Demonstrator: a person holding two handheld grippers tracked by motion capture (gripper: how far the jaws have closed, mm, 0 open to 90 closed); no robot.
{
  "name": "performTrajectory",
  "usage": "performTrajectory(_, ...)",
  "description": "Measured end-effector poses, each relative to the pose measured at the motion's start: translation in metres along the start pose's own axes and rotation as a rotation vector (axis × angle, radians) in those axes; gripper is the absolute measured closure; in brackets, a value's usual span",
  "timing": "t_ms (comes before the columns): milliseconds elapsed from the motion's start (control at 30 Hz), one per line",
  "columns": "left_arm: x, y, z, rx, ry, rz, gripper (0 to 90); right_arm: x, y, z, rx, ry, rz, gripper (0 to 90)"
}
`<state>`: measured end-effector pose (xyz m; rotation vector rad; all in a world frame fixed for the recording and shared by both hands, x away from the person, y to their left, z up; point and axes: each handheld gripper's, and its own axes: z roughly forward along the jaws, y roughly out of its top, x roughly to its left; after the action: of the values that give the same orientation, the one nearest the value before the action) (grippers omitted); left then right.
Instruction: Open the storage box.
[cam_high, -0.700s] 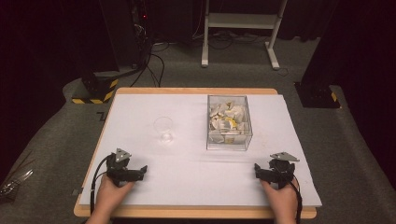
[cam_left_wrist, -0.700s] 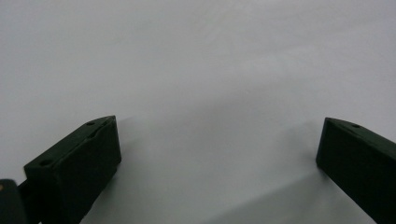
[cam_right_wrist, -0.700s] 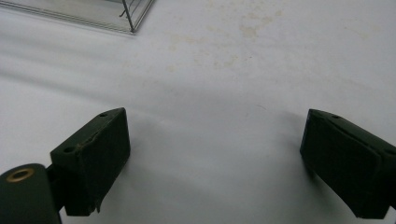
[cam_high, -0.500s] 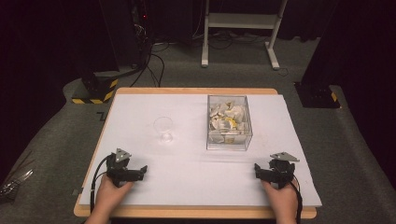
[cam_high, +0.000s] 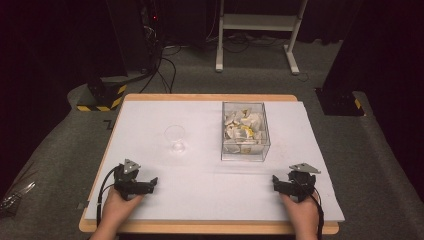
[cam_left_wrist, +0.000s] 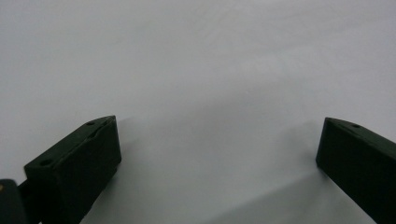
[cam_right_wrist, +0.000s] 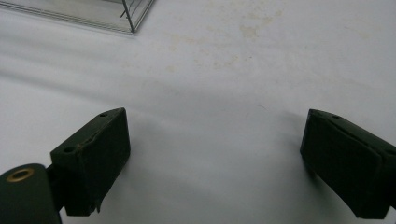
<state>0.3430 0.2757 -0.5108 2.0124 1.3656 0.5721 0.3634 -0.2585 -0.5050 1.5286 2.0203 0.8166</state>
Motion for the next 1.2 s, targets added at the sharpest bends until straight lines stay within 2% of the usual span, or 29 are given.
performTrajectory(900,0.0,0.0,0.0,0.001,0.003,0.002,0.2,-0.001,0.002,-0.002,0.003,-0.004,-0.003,9.2)
performTrajectory(967,0.0,0.0,0.0,0.0,0.002,0.0,0.2,-0.004,0.003,-0.008,-0.042,0.001,0.007,9.5)
performTrajectory(1200,0.0,0.0,0.0,0.0,0.002,0.0,0.2,-0.001,0.003,-0.015,-0.067,0.02,-0.001,10.4)
